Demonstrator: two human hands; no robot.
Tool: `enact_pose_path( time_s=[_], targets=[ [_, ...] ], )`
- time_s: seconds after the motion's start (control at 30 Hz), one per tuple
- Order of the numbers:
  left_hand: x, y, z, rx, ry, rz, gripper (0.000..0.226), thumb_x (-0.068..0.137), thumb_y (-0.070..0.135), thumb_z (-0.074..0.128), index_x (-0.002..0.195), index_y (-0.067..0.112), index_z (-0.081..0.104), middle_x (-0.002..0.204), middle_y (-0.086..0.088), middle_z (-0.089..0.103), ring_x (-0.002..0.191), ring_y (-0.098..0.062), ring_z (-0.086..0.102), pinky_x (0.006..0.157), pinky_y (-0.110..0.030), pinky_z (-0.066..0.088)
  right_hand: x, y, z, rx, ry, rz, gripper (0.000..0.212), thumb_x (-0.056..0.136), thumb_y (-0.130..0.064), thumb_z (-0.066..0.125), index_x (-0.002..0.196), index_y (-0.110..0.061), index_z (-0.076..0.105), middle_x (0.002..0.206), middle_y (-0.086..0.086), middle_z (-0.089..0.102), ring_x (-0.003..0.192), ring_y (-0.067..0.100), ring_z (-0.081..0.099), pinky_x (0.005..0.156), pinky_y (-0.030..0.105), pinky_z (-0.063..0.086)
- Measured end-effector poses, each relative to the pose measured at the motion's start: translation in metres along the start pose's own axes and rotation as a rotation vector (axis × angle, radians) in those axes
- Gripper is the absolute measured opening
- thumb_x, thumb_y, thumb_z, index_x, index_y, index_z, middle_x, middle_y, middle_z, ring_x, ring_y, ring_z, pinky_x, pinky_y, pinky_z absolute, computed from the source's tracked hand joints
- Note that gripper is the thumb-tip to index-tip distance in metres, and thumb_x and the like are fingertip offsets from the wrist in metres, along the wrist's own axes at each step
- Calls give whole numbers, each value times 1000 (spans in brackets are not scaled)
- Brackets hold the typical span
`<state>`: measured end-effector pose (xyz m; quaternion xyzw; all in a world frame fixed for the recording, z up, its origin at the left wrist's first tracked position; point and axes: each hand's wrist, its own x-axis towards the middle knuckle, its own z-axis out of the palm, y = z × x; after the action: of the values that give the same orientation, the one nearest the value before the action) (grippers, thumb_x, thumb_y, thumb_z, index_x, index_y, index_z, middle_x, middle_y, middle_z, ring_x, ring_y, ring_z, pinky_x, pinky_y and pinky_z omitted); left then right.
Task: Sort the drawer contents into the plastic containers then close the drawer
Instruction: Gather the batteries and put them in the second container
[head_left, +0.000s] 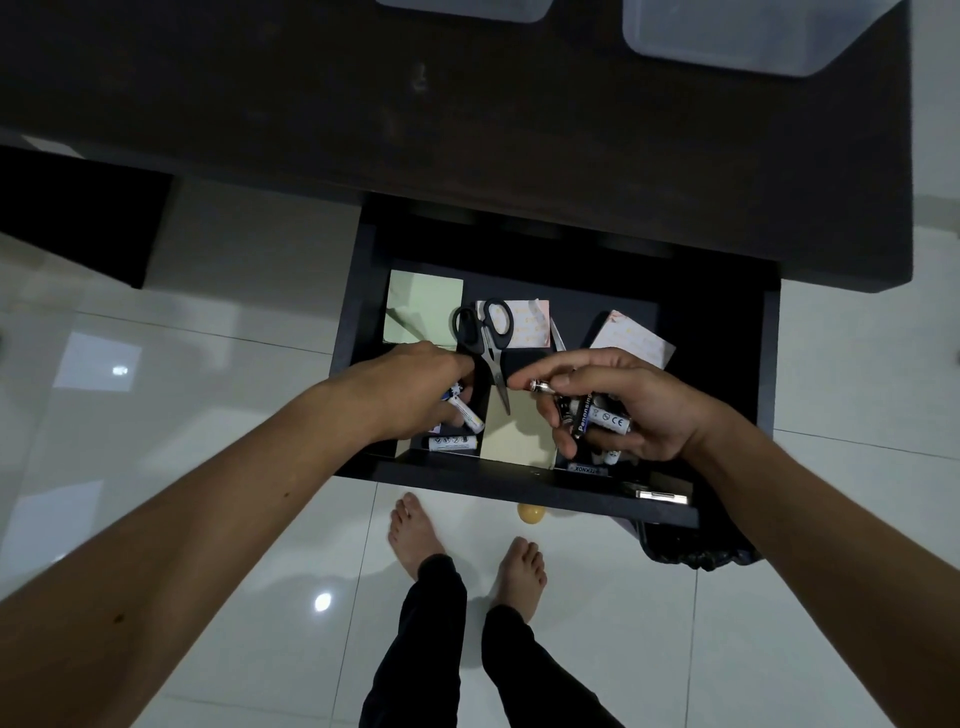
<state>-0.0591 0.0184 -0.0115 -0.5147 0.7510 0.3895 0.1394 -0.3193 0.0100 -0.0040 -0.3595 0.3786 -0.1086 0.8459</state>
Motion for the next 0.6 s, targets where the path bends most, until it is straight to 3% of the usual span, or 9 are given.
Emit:
enact_pose_path(
  time_s=[0.1, 0.2, 0.3, 0.43, 0.53, 0.6],
  targets=[
    [-3, 1, -3, -47, -8, 6, 18, 98, 33, 71, 109, 23, 60, 99, 1, 61, 94, -20, 59, 80, -39, 53, 2, -1, 1, -32, 23, -5, 26, 97, -26, 67, 109, -4, 71, 77, 17, 57, 54, 23, 66, 30, 17, 18],
    [-9, 5, -12, -126, 40, 44, 15, 98, 33, 72, 108, 26, 64, 99, 6, 62, 90, -13, 57, 75, -32, 47, 4, 0, 3, -87, 62, 5, 31, 93, -33, 63, 95, -3, 66, 72, 15, 58, 43, 13, 59, 32, 19, 16],
    [-20, 6, -27, -189, 109, 60, 12, 97, 29, 73, 105, 30, 63, 93, 13, 60, 80, -5, 54, 66, -24, 40, 7, 1, 5, -132, 78, -1, 29, 91, -28, 67, 96, 0, 68, 80, 11, 64, 52, 18, 61, 30, 16, 21],
    [-40, -2, -48, -350, 165, 66, 14, 96, 29, 73, 101, 36, 62, 88, 8, 71, 66, -14, 69, 61, -31, 55, 11, -4, 13, -235, 109, 35, 26, 94, -19, 67, 91, 7, 65, 71, 10, 67, 47, 15, 60, 31, 17, 22],
    [-52, -12, -55, -443, 201, 58, 13, 97, 29, 72, 106, 37, 66, 78, 21, 71, 67, -9, 71, 65, -25, 52, 18, -6, 20, -398, 148, 64, 31, 90, -27, 76, 90, 3, 70, 70, 16, 69, 48, 21, 53, 35, 18, 25],
    [-58, -18, -56, -489, 215, 53, 18, 97, 29, 72, 113, 38, 70, 79, 33, 68, 67, -9, 71, 68, -24, 54, 25, -5, 26, -502, 154, 64, 26, 89, -26, 79, 93, 0, 75, 67, 10, 73, 43, 16, 49, 39, 22, 39]
  ],
)
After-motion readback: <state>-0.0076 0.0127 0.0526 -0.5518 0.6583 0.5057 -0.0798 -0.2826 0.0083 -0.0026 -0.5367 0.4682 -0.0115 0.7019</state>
